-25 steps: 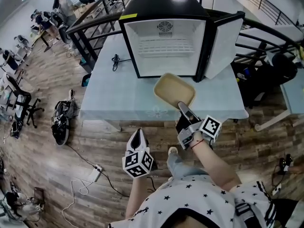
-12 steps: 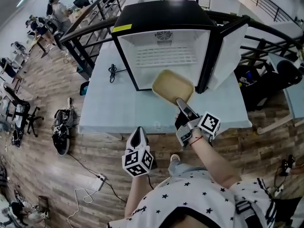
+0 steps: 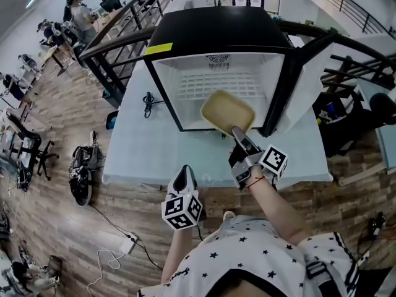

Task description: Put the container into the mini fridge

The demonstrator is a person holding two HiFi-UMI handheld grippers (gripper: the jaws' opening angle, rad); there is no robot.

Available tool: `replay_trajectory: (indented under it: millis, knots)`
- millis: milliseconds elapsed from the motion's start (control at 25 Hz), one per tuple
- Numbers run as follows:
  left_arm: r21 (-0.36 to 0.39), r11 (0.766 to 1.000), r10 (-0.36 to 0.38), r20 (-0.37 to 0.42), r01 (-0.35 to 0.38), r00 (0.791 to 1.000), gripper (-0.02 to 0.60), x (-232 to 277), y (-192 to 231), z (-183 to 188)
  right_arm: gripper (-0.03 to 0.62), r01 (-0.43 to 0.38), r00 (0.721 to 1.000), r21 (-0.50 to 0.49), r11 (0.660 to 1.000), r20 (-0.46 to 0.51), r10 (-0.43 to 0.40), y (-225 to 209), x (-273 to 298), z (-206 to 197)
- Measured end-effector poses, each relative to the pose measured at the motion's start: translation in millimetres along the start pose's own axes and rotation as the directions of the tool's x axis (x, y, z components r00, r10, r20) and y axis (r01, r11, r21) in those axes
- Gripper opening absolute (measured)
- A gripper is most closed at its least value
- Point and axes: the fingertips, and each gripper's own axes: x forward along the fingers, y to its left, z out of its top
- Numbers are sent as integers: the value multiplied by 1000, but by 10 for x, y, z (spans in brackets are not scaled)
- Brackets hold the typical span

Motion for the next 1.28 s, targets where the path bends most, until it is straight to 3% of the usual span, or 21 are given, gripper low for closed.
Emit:
replay_trajectory:
  millis: [520, 1280]
  knots:
    - [-1, 1000, -4, -28, 4, 1000, 6, 229, -93, -80, 232, 34, 998, 71, 997, 43, -38, -220, 259, 278]
    - [26, 993, -115, -57, 117, 992, 6, 1010, -238, 88, 232, 61, 990, 134, 989, 120, -77, -376, 704, 606]
